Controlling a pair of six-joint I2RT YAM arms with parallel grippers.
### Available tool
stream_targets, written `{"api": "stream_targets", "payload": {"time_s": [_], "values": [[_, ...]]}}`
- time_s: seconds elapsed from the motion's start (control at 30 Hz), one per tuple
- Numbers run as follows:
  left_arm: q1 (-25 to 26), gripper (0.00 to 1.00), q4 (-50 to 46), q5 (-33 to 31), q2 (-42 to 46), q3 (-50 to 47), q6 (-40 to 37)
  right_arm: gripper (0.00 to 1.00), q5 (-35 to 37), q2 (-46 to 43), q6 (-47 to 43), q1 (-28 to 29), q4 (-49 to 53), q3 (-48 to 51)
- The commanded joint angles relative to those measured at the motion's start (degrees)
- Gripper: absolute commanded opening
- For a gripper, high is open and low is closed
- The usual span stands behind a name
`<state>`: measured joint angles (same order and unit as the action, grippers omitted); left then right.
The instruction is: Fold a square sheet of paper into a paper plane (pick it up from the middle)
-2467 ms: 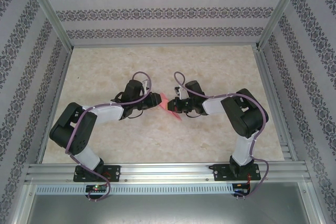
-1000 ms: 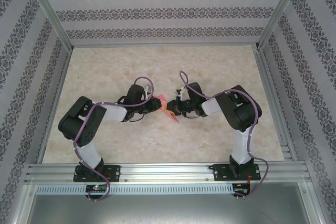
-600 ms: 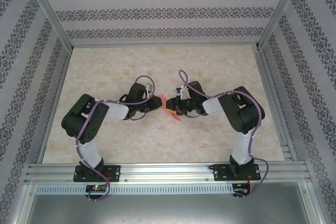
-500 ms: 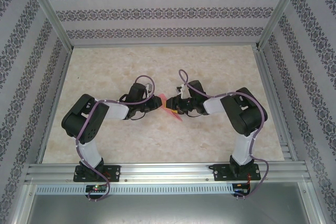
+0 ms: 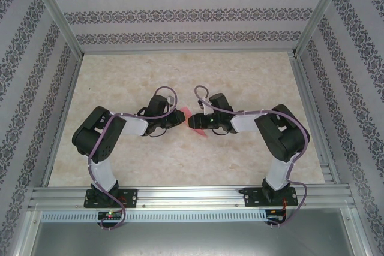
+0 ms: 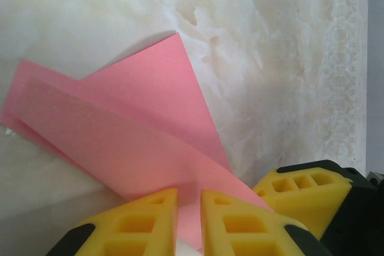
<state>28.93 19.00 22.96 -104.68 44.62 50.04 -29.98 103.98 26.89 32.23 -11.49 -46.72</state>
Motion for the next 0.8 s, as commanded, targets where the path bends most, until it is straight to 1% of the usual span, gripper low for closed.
{"api": "stream_targets", "payload": {"time_s": [0.0,0.07,0.17,0.3,0.57,0.77], "values": [[-0.1,0.19,-1.0,-1.1,-0.9,1.5,1.1,0.46,7.2,-2.8,-6.4,1.9,-0.7,0.8],[-0.1,0.18,-1.2,-1.2,-1.1,1.6,1.2,0.44,10.2,-3.5,-8.5,2.8,-1.2,1.3],[0.0,0.18,-1.5,-1.2,-1.5,2.0,1.4,0.42,12.8,-3.9,-11.1,3.9,-2.2,1.8],[0.0,0.18,-1.5,-1.2,-1.6,2.0,1.6,0.39,14.3,-3.2,-13.4,5.3,-2.3,1.3],[-0.1,0.18,-1.6,-1.1,-1.6,2.2,1.6,0.37,15.6,-1.0,-15.1,6.5,-3.4,0.7],[-0.1,0.17,-1.7,-0.9,-1.5,2.3,1.7,0.35,18.1,0.0,-17.7,7.6,-4.7,1.0]]}}
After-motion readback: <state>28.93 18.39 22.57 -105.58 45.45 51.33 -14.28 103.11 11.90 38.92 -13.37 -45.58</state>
